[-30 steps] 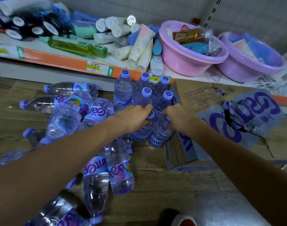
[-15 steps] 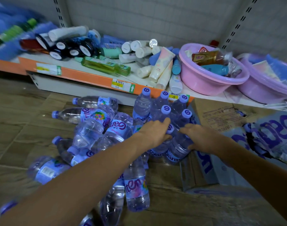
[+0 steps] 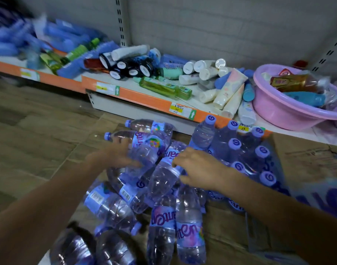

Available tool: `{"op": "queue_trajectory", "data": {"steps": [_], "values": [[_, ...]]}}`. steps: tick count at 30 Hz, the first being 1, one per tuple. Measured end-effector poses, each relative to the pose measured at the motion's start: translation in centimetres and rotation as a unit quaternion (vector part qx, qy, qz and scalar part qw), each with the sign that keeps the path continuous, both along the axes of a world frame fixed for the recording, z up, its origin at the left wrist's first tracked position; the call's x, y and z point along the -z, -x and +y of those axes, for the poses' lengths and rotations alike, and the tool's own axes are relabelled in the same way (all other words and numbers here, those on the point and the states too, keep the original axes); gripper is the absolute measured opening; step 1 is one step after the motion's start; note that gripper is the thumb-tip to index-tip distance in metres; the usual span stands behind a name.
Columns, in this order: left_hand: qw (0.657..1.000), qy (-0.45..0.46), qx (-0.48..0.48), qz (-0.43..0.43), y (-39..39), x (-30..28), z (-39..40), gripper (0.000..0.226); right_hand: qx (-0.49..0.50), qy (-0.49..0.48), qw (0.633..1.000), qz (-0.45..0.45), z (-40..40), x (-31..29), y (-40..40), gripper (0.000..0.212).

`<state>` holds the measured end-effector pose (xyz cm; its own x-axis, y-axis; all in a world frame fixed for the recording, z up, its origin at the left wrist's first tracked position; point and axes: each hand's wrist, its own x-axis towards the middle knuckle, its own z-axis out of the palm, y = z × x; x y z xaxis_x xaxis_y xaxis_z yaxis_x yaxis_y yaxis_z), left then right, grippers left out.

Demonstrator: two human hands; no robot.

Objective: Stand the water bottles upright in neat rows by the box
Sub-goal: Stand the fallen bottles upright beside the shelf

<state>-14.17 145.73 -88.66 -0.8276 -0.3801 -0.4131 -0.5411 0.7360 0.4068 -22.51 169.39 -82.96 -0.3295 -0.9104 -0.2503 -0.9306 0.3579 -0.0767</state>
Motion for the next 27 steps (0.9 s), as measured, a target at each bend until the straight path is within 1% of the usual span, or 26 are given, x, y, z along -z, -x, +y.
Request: {"op": "queue_trajectory", "data": {"steps": [1, 2, 3, 4, 5, 7, 10, 11, 12, 13, 14, 15, 16, 17, 18, 19, 20, 21, 22, 23, 24, 25, 26, 27], "values": [[0.998, -0.047, 0.013, -0.044, -0.9, 0.3, -0.5, 0.077, -0.060, -0.010, 0.998, 0.008, -1.0, 1.6, -1.1, 0.043], [0.991, -0.096, 0.024, -0.092, -1.5, 0.6, -0.8, 0.056, -0.115, -0.022, 0.993, 0.027, -2.0, 3.0, -2.4, 0.048], [0.980, -0.136, 0.029, -0.145, -2.0, 0.7, -0.7, 0.037, -0.157, -0.035, 0.986, 0.053, -2.8, 4.2, -3.5, 0.051], [0.968, -0.166, 0.030, -0.186, -2.3, 0.9, -0.7, 0.027, -0.181, -0.049, 0.979, 0.083, -3.5, 5.1, -4.3, 0.052], [0.959, -0.188, 0.029, -0.209, -2.4, 1.2, -0.5, 0.022, -0.193, -0.064, 0.972, 0.117, -4.0, 5.8, -4.8, 0.050], [0.957, -0.207, 0.023, -0.204, -2.0, 1.6, -0.3, 0.014, -0.188, -0.077, 0.967, 0.156, -4.5, 6.3, -5.1, 0.042], [0.962, -0.178, 0.020, -0.206, -1.3, 1.6, 0.1, 0.014, -0.176, -0.049, 0.969, 0.166, -4.2, 7.3, -5.0, 0.037], [0.962, -0.166, 0.026, -0.213, -1.2, 1.4, 0.4, 0.014, -0.154, -0.030, 0.975, 0.155, -3.9, 7.6, -4.8, 0.043], [0.964, -0.161, 0.030, -0.211, -1.2, 1.3, 0.5, 0.020, -0.127, -0.006, 0.984, 0.127, -3.5, 7.8, -4.7, 0.052], [0.967, -0.161, 0.027, -0.194, -1.0, 1.4, 0.7, 0.033, -0.102, 0.034, 0.990, 0.095, -3.1, 8.2, -4.5, 0.061], [0.973, -0.163, 0.013, -0.163, -0.8, 1.4, 0.9, 0.051, -0.079, 0.078, 0.992, 0.060, -2.6, 8.4, -4.2, 0.063], [0.981, -0.152, 0.002, -0.118, -0.5, 1.2, 1.4, 0.068, -0.053, 0.122, 0.990, 0.040, -1.9, 8.3, -3.9, 0.058], [0.992, -0.110, 0.001, -0.063, -0.3, 0.9, 1.9, 0.082, -0.013, 0.167, 0.985, 0.027, -1.3, 7.9, -3.5, 0.050], [0.999, -0.037, 0.011, -0.005, 0.1, 0.2, 2.7, 0.090, 0.041, 0.208, 0.977, 0.009, -0.5, 7.8, -2.9, 0.044], [0.997, 0.040, 0.035, 0.053, 0.4, -0.6, 3.5, 0.093, 0.104, 0.236, 0.966, -0.013, 0.1, 7.7, -2.3, 0.038], [0.988, 0.096, 0.068, 0.105, 0.8, -1.5, 4.5, 0.094, 0.173, 0.244, 0.953, -0.041, 0.8, 7.6, -1.8, 0.034], [0.979, 0.114, 0.095, 0.142, 1.2, -2.2, 5.7, 0.090, 0.248, 0.245, 0.933, -0.084, 1.3, 7.8, -1.5, 0.031], [0.975, 0.107, 0.116, 0.156, 1.3, -2.5, 7.0, 0.079, 0.334, 0.242, 0.899, -0.147, 1.7, 8.2, -1.5, 0.030], [0.978, 0.084, 0.128, 0.141, 1.2, -2.4, 8.3, 0.069, 0.420, 0.240, 0.850, -0.208, 2.0, 8.5, -1.8, 0.030], [0.984, 0.059, 0.135, 0.100, 0.9, -2.0, 9.6, 0.065, 0.495, 0.235, 0.796, -0.255, 2.2, 9.1, -2.3, 0.030], [0.989, 0.035, 0.136, 0.050, 0.5, -1.4, 10.7, 0.067, 0.552, 0.221, 0.754, -0.278, 2.4, 9.9, -3.0, 0.030], [0.990, 0.023, 0.135, 0.012, 0.0, -0.8, 11.3, 0.073, 0.594, 0.193, 0.726, -0.287, 2.7, 10.6, -3.7, 0.031], [0.991, 0.024, 0.131, -0.011, -0.3, -0.2, 11.6, 0.080, 0.629, 0.171, 0.701, -0.289, 3.0, 11.0, -4.3, 0.032], [0.991, 0.034, 0.124, -0.025, -0.5, 0.2, 11.5, 0.088, 0.664, 0.166, 0.667, -0.293, 3.3, 11.4, -4.6, 0.032]]}}
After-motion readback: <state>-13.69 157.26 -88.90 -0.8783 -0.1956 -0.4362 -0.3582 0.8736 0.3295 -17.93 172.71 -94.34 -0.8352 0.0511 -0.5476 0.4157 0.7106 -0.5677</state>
